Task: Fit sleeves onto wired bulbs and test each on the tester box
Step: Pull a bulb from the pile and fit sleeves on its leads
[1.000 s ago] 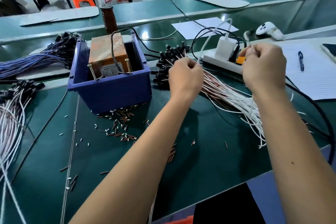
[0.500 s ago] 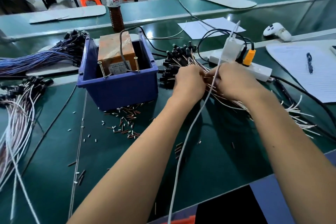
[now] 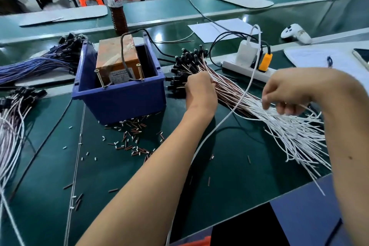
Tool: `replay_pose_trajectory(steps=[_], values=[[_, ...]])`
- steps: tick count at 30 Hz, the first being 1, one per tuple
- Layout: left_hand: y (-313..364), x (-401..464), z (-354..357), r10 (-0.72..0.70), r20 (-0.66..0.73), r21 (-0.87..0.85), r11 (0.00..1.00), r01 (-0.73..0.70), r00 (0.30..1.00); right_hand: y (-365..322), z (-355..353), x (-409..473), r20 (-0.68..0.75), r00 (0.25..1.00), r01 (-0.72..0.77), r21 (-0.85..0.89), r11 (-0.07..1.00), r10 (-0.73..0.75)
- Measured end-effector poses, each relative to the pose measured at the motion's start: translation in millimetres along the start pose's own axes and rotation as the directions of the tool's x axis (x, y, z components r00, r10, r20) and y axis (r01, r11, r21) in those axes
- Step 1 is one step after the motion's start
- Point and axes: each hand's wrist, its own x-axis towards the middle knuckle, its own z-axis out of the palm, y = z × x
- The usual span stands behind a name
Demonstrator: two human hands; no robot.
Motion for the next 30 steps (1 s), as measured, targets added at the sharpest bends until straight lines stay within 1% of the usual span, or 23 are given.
replay_pose_trajectory(steps=[2, 5, 7, 8, 9, 10, 11, 12, 13, 14, 15, 16, 17, 18, 20, 22, 25, 27, 29, 30], values=[[-0.2, 0.0, 1.1, 0.002, -0.004, -0.002, 1.0, -0.002, 1.0, 2.6, 9.6, 5.1, 0.033, 0.999, -0.02, 0.011, 1.0, 0.02], [-0.1, 0.1, 3.7, 0.009, -0.002, 0.031, 0.999, -0.009, 1.0, 7.0, 10.1, 9.7, 0.007, 0.999, -0.047, 0.057, 0.997, 0.047], [0.4, 0.5, 5.3, 0.011, 0.006, 0.035, 0.999, -0.011, 1.0, 6.5, 7.2, 8.6, -0.011, 0.998, -0.065, 0.043, 0.997, 0.066], [0.7, 0.4, 5.6, 0.009, 0.009, 0.03, 1.0, -0.009, 1.0, 4.9, 6.3, 8.2, -0.041, 0.997, -0.07, 0.001, 0.998, 0.07], [1.1, 0.1, 6.0, 0.01, 0.012, 0.03, 0.999, -0.011, 1.0, 2.4, 5.9, 7.3, -0.099, 0.993, -0.072, -0.058, 0.996, 0.066], [1.3, 0.0, 6.3, 0.017, 0.014, 0.036, 0.999, -0.018, 1.0, -2.1, 6.7, 6.0, -0.19, 0.98, -0.078, -0.109, 0.991, 0.057], [1.6, -0.3, 6.7, 0.025, 0.015, 0.042, 0.999, -0.026, 1.0, -7.8, 8.7, 4.6, -0.311, 0.95, -0.077, -0.121, 0.99, 0.036], [1.6, -0.3, 7.0, 0.03, 0.014, 0.044, 0.999, -0.03, 0.999, -14.4, 11.3, 4.0, -0.452, 0.892, -0.068, -0.103, 0.992, 0.014], [1.7, -0.2, 7.1, 0.03, 0.012, 0.04, 0.999, -0.03, 0.999, -21.8, 14.9, 4.0, -0.594, 0.804, -0.027, -0.064, 0.998, -0.016], [1.5, -0.3, 7.1, 0.03, 0.009, 0.033, 0.999, -0.03, 1.0, -30.8, 19.7, 4.2, -0.714, 0.698, 0.062, -0.019, 0.998, -0.057], [1.3, -0.7, 6.6, 0.03, 0.006, 0.025, 0.999, -0.03, 1.0, -41.1, 25.1, 5.1, -0.789, 0.607, 0.17, 0.014, 0.985, -0.093], [0.9, -1.5, 6.0, 0.032, 0.004, 0.012, 0.999, -0.032, 0.999, -51.7, 30.2, 7.2, -0.81, 0.572, 0.257, 0.03, 0.966, -0.127], [0.4, -2.7, 5.4, 0.034, 0.006, -0.009, 0.999, -0.033, 0.999, -61.2, 35.5, 10.8, -0.79, 0.59, 0.31, 0.034, 0.95, -0.165], [-0.2, -3.7, 4.5, 0.033, 0.014, -0.036, 0.999, -0.032, 0.999, -69.1, 40.8, 15.9, -0.743, 0.641, 0.326, 0.034, 0.945, -0.195], [-2.3, -5.3, 1.7, 0.009, 0.037, -0.1, 0.995, -0.006, 0.999, -77.7, 48.7, 29.0, -0.647, 0.733, 0.302, 0.033, 0.953, -0.21], [-4.2, -6.7, -2.1, -0.022, 0.057, -0.164, 0.986, 0.031, 0.998, -80.2, 55.3, 40.3, -0.602, 0.773, 0.267, 0.028, 0.963, -0.197], [-5.1, -10.7, -9.4, -0.062, 0.083, -0.257, 0.963, 0.082, 0.995, -82.0, 64.3, 51.9, -0.558, 0.806, 0.241, 0.01, 0.97, -0.195], [-6.8, -15.1, -14.7, -0.093, 0.101, -0.322, 0.939, 0.121, 0.99, -81.9, 67.7, 56.5, -0.561, 0.806, 0.234, 0.009, 0.972, -0.189], [-7.7, -20.5, -21.7, -0.08, 0.096, -0.359, 0.927, 0.11, 0.992, -81.2, 70.1, 60.0, -0.577, 0.795, 0.235, 0.009, 0.972, -0.187], [-7.7, -23.4, -26.3, -0.053, 0.093, -0.365, 0.927, 0.083, 0.994, -81.5, 71.3, 61.4, -0.566, 0.803, 0.229, 0.007, 0.973, -0.185]])
